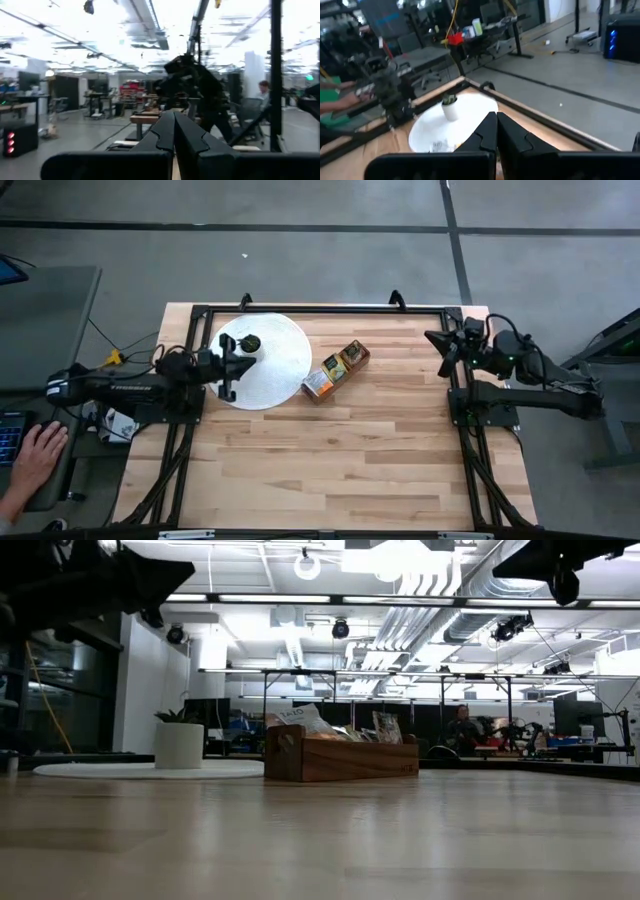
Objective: Pick & Place Tea
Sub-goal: Return to Home Position
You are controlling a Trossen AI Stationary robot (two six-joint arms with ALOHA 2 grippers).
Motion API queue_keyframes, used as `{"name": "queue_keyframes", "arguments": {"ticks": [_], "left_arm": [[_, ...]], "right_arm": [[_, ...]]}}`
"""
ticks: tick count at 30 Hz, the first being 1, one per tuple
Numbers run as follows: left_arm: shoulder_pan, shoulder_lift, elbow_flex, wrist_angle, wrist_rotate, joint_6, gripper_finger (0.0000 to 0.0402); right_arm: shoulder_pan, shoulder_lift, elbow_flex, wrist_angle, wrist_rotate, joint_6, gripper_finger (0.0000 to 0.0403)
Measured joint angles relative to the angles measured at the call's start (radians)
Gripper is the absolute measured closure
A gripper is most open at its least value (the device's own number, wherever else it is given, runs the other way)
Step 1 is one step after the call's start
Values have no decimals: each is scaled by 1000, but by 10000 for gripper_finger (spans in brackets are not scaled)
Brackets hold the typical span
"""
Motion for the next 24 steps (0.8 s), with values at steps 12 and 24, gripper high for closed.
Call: {"name": "queue_keyframes", "arguments": {"ticks": [12, 24], "left_arm": [[0, -286, -2, -388, 96, 40, 401], [0, -614, -3, -827, 28, 74, 401]], "right_arm": [[0, 2, 0, 30, 46, 81, 403], [0, 2, 0, 30, 46, 87, 403]]}}
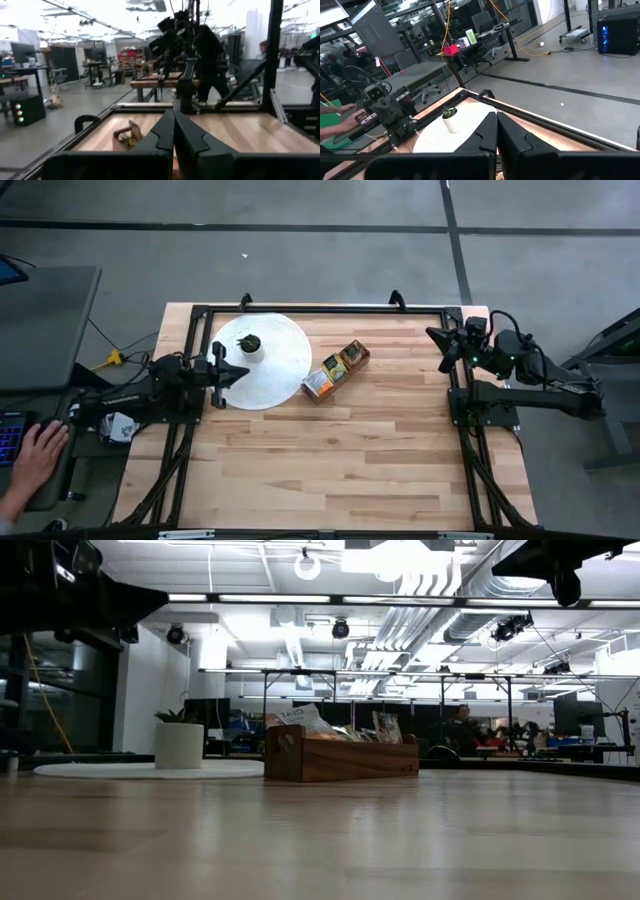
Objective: Pick & Place Tea
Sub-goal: Return to Home Position
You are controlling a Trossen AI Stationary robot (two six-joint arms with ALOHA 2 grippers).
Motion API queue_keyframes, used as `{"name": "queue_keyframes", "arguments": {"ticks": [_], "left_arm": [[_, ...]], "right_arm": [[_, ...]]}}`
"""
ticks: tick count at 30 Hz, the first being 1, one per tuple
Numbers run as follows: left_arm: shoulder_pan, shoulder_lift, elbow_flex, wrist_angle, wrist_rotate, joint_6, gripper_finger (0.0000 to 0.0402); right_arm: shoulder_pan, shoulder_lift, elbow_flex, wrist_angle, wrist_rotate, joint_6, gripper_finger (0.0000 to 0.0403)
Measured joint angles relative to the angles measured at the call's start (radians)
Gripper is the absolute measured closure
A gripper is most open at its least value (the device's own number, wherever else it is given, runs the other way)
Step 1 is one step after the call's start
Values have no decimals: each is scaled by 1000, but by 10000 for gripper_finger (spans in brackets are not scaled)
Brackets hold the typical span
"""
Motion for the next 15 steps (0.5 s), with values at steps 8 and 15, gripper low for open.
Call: {"name": "queue_keyframes", "arguments": {"ticks": [8, 15], "left_arm": [[0, 5, 0, -164, -36, 62, 401], [0, 4, 0, -172, -88, 110, 401]], "right_arm": [[1, 0, 0, 0, -12, 7, 403], [1, 0, -1, 2, -12, 7, 403]]}}
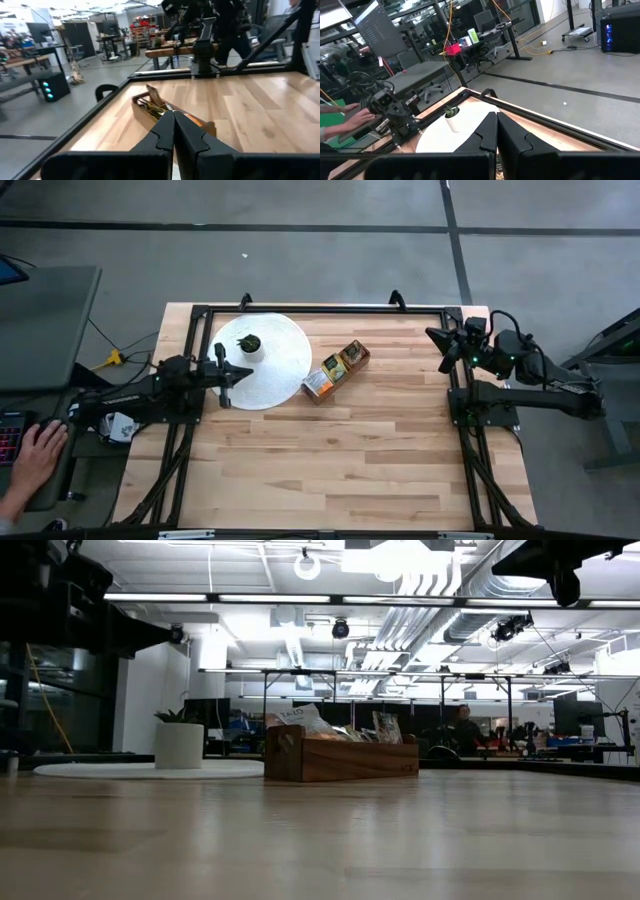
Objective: Pick & Place Tea
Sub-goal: Return to Home Position
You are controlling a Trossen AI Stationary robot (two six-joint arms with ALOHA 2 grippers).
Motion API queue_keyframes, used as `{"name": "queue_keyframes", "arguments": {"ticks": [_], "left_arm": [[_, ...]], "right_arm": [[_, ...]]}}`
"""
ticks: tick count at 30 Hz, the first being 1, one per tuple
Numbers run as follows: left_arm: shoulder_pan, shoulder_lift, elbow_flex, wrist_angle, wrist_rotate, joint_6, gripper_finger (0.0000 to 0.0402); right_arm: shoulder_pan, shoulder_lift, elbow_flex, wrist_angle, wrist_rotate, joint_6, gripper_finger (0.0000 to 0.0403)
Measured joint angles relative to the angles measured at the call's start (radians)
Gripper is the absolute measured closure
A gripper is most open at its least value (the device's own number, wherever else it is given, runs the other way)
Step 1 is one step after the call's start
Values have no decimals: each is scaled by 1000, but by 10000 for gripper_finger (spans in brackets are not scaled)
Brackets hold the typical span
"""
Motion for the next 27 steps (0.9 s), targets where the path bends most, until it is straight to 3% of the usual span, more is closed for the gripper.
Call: {"name": "queue_keyframes", "arguments": {"ticks": [9, 16, 22, 27], "left_arm": [[0, 0, 0, -4, -29, 22, 401], [0, 0, 0, -4, -28, 21, 401], [0, 0, 0, -4, -28, 21, 401], [0, 0, 0, -5, -27, 20, 401]], "right_arm": [[0, -7, -217, 370, -63, -10, 403], [0, -11, -407, 690, -51, 8, 403], [0, -11, -499, 854, -47, 26, 403], [0, -19, -524, 878, -29, 27, 403]]}}
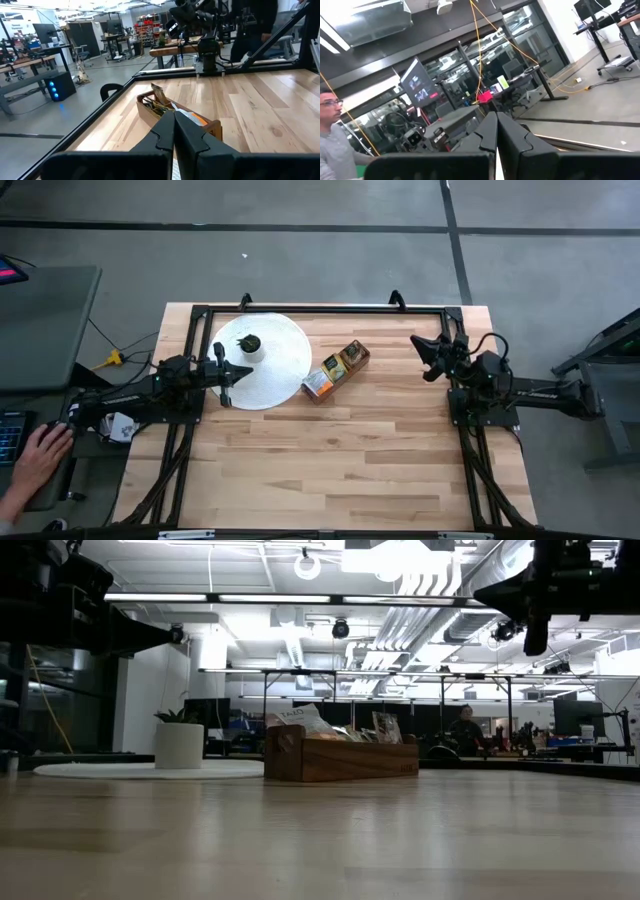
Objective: Pick & Place Tea
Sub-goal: Return to Home Position
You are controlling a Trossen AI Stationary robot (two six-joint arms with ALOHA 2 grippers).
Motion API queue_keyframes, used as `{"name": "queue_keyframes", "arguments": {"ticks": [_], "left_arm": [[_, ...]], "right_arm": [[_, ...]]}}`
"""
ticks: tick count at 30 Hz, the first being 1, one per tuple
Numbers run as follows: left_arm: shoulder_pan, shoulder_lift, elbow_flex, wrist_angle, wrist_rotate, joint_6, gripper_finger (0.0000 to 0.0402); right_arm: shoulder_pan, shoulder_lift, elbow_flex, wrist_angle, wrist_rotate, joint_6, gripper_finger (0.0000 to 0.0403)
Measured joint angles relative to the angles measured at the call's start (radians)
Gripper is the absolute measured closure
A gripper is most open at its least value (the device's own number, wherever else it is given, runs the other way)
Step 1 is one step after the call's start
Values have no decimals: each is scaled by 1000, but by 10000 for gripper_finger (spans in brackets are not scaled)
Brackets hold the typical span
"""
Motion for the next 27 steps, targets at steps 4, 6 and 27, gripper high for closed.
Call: {"name": "queue_keyframes", "arguments": {"ticks": [4, 6, 27], "left_arm": [[0, 0, 0, 0, 1, -1, 401], [0, 0, 0, 0, 1, -2, 401], [0, 0, 0, 0, -2, 31, 401]], "right_arm": [[0, -14, -6, 0, -9, 3, 403], [0, -23, -6, -1, -12, -4, 403], [0, -40, -5, -72, -50, -9, 403]]}}
